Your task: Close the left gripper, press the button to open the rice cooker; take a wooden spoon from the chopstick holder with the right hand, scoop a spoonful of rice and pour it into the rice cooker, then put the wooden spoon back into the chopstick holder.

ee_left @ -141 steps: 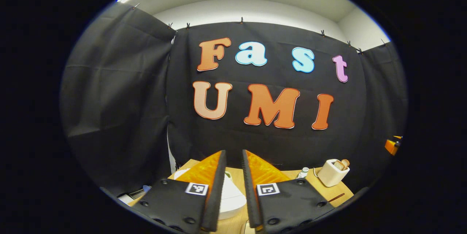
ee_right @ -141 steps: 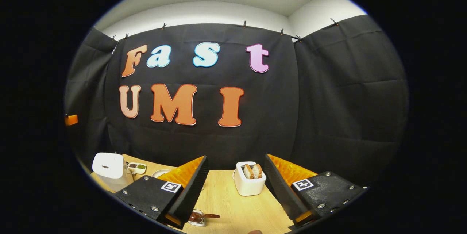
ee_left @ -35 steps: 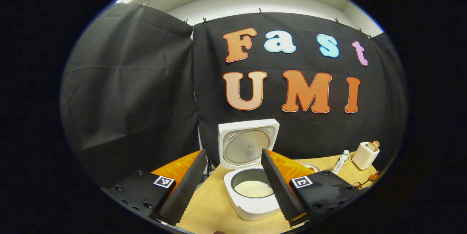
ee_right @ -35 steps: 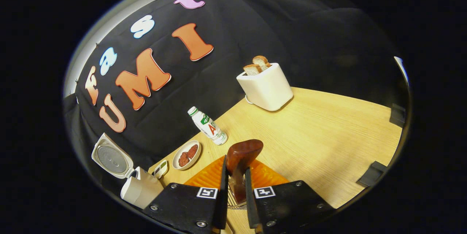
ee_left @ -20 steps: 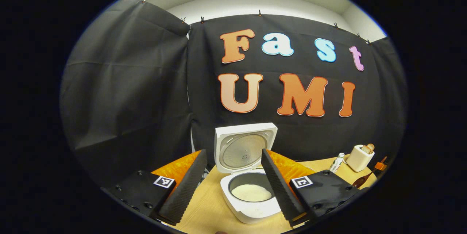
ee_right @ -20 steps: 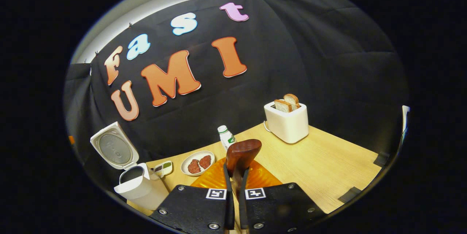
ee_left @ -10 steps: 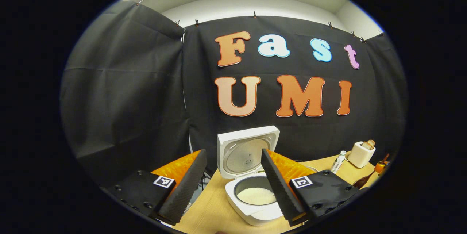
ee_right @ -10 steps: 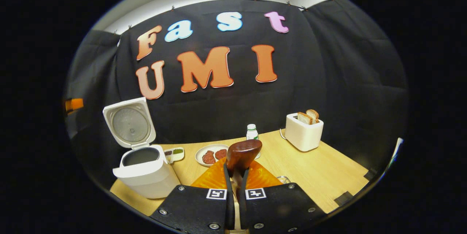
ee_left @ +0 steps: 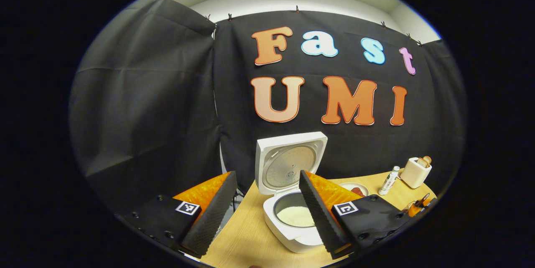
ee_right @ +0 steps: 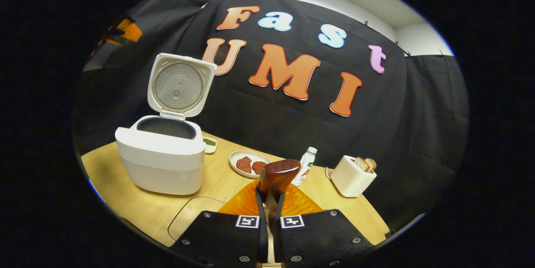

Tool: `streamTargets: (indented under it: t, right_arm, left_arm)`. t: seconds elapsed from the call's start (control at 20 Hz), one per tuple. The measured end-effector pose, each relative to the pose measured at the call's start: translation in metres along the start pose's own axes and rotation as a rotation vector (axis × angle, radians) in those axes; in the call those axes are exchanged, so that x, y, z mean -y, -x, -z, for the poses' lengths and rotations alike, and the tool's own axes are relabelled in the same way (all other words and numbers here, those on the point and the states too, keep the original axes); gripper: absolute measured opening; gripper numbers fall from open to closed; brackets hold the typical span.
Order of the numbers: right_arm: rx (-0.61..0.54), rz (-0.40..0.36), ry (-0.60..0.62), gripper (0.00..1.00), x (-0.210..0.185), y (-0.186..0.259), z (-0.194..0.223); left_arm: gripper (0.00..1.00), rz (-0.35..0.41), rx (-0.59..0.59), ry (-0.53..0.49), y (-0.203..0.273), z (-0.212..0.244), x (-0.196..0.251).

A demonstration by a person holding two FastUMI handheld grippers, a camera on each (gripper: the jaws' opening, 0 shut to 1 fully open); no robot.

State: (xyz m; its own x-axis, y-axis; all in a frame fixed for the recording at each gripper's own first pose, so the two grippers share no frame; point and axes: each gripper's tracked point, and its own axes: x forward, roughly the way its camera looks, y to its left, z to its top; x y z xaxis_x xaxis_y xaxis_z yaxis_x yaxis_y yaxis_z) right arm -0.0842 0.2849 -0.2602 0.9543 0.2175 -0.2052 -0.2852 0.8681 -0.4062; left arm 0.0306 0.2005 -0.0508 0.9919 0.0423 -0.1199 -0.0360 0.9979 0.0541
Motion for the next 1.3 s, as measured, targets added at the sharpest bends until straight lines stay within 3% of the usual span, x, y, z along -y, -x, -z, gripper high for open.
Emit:
streamTargets:
  t: [0.2, 0.3, 0.5, 0.65, 1.0, 1.3]
  right_arm:
    - [-0.015, -0.006, 0.084, 0.05, -0.007, -0.008, 0.024]
    - [-0.044, -0.026, 0.085, 0.04, -0.013, -0.014, 0.044]
    - [0.008, -0.038, 0.04, 0.04, -0.011, -0.02, 0.049]
    - [-0.041, -0.061, -0.096, 0.05, -0.014, -0.025, 0.069]
    - [-0.1, -0.093, -0.338, 0.04, -0.022, -0.021, 0.07]
    - [-0.15, -0.151, -0.725, 0.04, -0.035, -0.018, 0.069]
  left_arm:
    - [1.0, -0.009, -0.011, -0.033, 0.003, 0.006, -0.001]
    - [1.0, -0.007, -0.021, -0.034, 0.002, 0.009, 0.001]
    - [1.0, 0.002, -0.042, -0.051, 0.002, 0.018, 0.006]
    - [1.0, 0.012, -0.047, -0.028, 0.001, 0.018, 0.008]
    - [1.0, 0.017, -0.042, -0.024, 0.003, 0.017, 0.008]
    - [1.0, 0.024, -0.047, -0.024, 0.002, 0.017, 0.01]
